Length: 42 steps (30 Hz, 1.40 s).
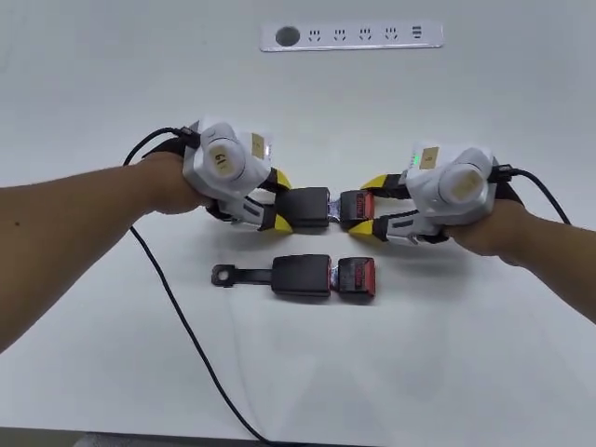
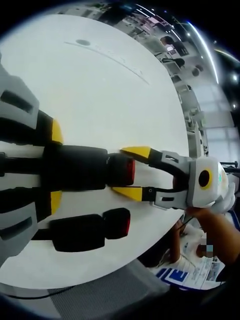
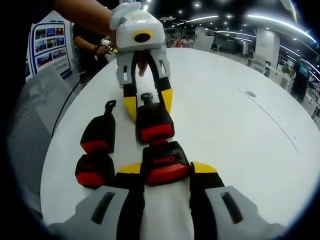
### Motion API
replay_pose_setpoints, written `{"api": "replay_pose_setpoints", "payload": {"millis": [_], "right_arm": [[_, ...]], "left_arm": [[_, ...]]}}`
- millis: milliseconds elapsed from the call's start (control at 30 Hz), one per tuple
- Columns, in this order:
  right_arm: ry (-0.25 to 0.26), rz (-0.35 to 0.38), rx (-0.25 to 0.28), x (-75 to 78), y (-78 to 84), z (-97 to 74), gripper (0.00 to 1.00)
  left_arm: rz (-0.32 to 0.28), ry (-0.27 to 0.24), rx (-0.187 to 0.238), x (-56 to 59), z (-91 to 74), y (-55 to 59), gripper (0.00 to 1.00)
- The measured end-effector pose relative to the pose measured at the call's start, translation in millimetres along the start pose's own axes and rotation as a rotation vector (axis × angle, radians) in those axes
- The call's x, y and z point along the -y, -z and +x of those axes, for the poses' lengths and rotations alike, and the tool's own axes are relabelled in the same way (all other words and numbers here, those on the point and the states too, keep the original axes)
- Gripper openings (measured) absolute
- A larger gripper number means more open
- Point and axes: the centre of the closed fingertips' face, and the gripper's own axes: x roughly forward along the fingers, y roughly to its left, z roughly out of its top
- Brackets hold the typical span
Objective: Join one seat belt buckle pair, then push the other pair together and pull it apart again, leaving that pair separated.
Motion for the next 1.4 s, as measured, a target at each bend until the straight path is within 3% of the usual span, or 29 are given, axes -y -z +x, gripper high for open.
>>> {"api": "replay_pose_setpoints", "payload": {"millis": [567, 1400], "right_arm": [[-0.004, -0.009, -0.033, 2.2, 14.6, -11.7, 0.33], [0.015, 0.006, -0.067, 12.2, 47.4, -57.6, 0.33]], "left_arm": [[-0.001, 0.005, 0.001, 0.4, -0.2, 1.4, 0.32], [-0.002, 0.006, -0.001, 2.6, -1.4, 0.7, 0.32]]}}
